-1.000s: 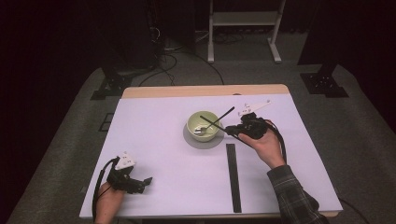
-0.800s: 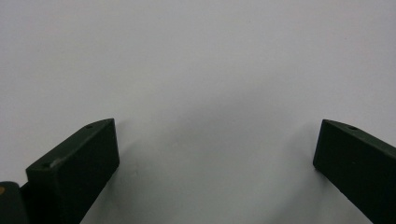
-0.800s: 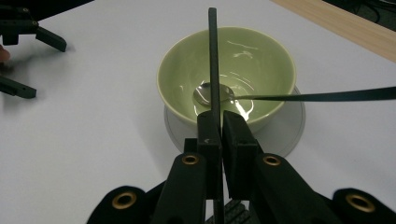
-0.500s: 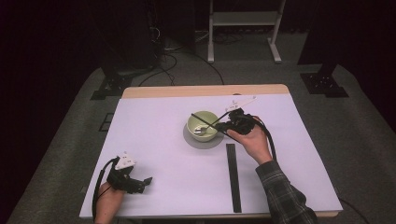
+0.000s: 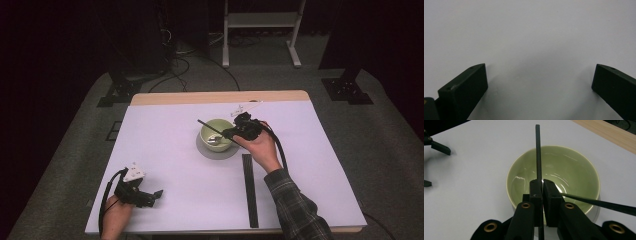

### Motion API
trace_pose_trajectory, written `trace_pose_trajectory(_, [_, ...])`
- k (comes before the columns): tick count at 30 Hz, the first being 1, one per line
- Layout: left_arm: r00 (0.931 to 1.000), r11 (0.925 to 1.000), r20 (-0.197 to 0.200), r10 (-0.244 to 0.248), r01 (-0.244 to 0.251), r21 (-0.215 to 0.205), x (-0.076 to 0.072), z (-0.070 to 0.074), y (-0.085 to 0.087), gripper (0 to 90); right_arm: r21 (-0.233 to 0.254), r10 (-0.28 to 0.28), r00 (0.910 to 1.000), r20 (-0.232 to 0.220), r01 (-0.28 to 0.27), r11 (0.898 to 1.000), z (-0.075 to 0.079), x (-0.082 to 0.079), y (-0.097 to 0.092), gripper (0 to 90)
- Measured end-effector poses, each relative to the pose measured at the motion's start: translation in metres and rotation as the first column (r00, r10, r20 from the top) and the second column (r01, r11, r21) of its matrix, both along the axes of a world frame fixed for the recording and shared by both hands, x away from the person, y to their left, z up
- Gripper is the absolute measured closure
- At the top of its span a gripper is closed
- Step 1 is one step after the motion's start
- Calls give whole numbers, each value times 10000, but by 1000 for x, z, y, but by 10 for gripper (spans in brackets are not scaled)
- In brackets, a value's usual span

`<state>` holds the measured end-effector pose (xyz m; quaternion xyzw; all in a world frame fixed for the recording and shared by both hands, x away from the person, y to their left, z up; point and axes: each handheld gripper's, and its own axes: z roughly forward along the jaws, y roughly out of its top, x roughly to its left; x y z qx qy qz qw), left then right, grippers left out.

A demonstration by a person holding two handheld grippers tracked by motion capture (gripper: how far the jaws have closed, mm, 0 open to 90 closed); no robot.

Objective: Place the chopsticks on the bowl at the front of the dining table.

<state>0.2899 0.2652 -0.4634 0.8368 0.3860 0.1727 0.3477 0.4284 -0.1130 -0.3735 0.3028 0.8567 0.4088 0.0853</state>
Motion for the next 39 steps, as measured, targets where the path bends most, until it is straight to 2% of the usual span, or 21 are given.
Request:
trace_pose_trajectory(21, [10000, 10000, -1, 7, -7, -11, 0, 0, 0, 0, -47, -59, 9994, -347, 57, 10000, -7, 11, 32, 857])
trace_pose_trajectory(39, [10000, 10000, -3, 6, -6, -18, 0, 0, 0, 0, -170, -51, 9989, -474, 43, 9998, -13, 12, 40, 857])
